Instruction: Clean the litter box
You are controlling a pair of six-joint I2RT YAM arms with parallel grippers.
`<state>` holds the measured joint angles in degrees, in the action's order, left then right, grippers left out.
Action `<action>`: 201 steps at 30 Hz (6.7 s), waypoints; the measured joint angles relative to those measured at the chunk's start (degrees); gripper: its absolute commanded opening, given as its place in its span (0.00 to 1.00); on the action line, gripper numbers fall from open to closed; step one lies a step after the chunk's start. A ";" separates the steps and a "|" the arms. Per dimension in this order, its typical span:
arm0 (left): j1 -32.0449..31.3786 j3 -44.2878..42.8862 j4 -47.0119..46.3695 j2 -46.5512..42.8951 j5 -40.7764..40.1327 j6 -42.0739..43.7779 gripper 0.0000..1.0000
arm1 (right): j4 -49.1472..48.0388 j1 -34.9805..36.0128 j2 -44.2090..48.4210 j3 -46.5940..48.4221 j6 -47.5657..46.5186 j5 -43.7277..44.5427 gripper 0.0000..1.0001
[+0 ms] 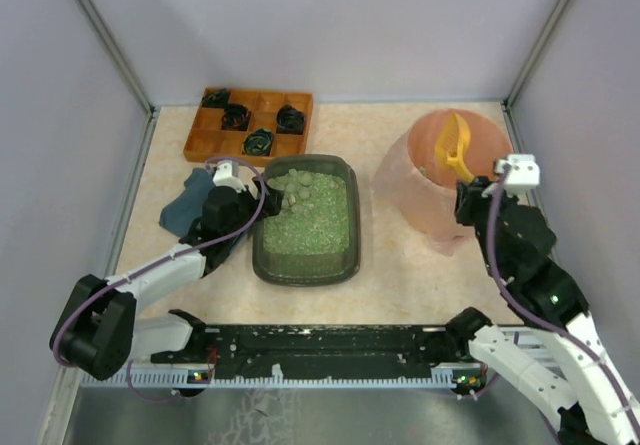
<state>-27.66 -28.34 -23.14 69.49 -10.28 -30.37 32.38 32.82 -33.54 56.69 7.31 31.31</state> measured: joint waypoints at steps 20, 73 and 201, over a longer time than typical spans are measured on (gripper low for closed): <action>0.00 0.00 0.00 0.00 0.48 0.00 0.95 | -5.38 0.00 -3.65 0.70 7.98 -36.28 0.00; 0.00 0.00 0.00 0.00 0.46 0.22 0.95 | 4.11 22.32 -36.02 1.92 78.25 -8.98 0.00; 0.00 0.00 0.00 -0.09 0.46 0.44 0.95 | -34.91 8.02 -13.81 -30.42 67.65 -28.02 0.00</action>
<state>-27.66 -28.34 -23.14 69.41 -9.82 -29.93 -2.52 40.84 -47.35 26.26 74.96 3.29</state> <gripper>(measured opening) 0.952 0.213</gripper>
